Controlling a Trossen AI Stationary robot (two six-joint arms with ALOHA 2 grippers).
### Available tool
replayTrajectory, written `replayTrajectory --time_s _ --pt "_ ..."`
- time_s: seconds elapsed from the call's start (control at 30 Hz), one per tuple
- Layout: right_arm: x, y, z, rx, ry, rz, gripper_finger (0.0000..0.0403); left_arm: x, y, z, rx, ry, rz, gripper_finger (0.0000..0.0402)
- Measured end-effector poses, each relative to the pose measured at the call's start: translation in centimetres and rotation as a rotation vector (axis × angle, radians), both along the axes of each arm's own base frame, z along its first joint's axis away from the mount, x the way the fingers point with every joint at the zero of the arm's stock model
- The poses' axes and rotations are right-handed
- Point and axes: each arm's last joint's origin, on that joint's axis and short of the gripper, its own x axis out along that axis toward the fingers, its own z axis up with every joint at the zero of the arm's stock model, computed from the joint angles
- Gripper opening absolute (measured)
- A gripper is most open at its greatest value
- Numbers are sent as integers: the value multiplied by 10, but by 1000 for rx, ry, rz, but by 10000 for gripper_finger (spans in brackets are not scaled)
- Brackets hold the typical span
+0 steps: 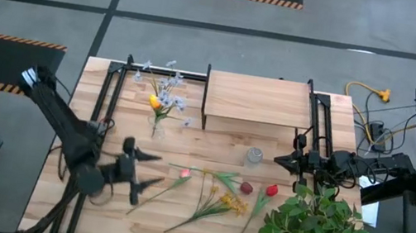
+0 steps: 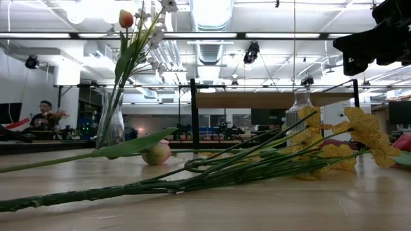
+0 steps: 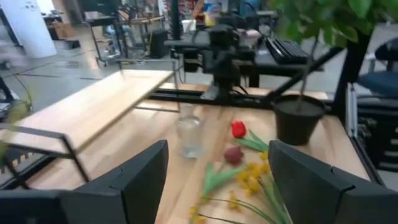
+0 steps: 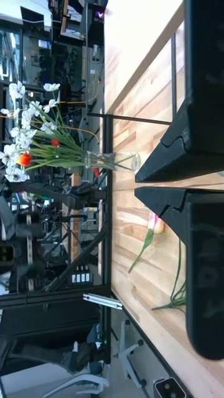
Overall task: Pick and place flowers into a vace then onto a shelf
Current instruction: Put the pink flower into the left transparent vase
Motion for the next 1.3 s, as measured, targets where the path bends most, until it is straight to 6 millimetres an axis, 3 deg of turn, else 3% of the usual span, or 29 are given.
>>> replayTrajectory --time_s 0.23,0.43,0.67,0.93,1.3 --pt "0 0 0 1 0 0 13 43 -47 -22 56 93 7 260" --pt "0 0 0 2 0 0 13 64 -69 -38 22 237 87 260" --pt "0 0 0 3 0 1 13 67 -74 -60 -139 432 271 260" --pt "0 0 0 0 0 1 13 72 -78 -106 -235 517 375 260" --pt "0 0 0 3 0 2 13 64 -53 -145 -245 526 476 260"
